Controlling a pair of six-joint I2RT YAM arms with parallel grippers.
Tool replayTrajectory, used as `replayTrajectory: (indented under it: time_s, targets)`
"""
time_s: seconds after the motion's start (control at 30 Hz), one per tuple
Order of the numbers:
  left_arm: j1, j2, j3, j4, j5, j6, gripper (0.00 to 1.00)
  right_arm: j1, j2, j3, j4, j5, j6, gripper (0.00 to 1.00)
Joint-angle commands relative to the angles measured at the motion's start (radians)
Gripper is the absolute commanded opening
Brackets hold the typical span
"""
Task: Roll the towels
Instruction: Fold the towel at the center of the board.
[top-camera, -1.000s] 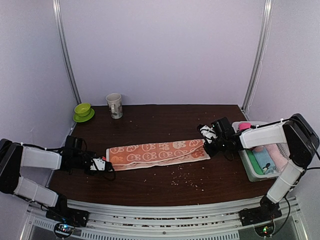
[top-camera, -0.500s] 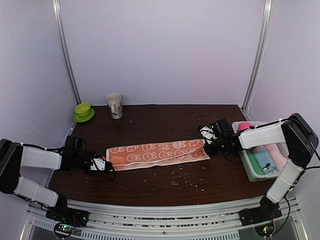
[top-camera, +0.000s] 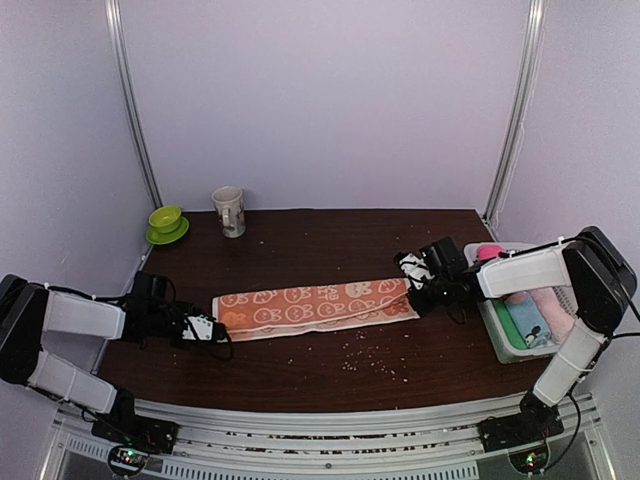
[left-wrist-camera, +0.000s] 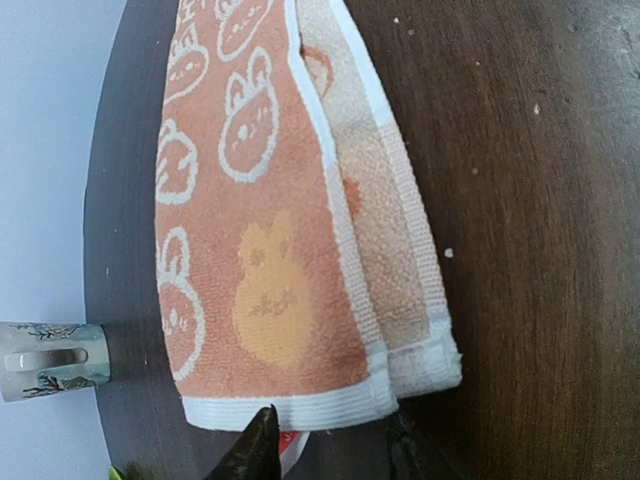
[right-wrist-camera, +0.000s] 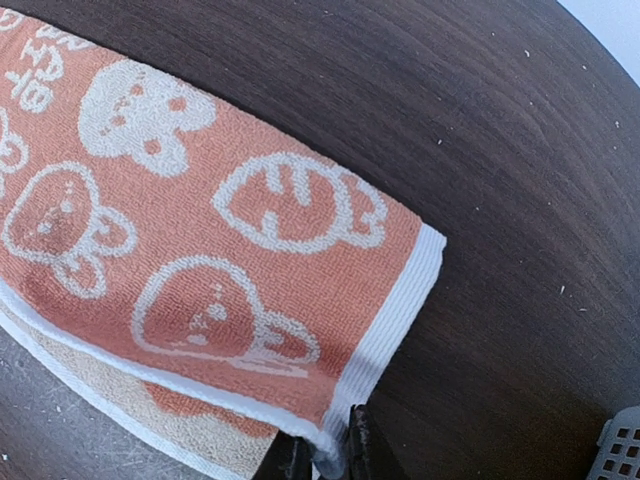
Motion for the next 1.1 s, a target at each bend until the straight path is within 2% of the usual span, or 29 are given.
replayTrajectory:
  time_s: [0.0,0.33,0.5,0.63,1.07]
  targets:
    - [-0.014,0.009,-0.019,0.068,-0.032,-0.009,0.37,0.01,0.011,0.019,-0.007,0.016,0.008,0.15]
    - [-0.043,-0.002,-0.022,0.048,-0.012,0.015,0.3,0.011,0.014,0.02,-0.008,0.016,0.006,0.15]
    - [-0.051,-0.006,-0.017,0.022,0.005,0.036,0.18,0.01,0.015,0.022,-0.012,0.014,0.007,0.15]
    - [-0.051,-0.005,-0.002,-0.024,0.023,0.055,0.0,0.01,0.014,0.023,-0.013,0.017,0.006,0.15]
    - [-0.049,-0.069,0.035,-0.039,0.043,-0.019,0.0,0.01,0.002,0.03,-0.022,0.058,0.007,0.12]
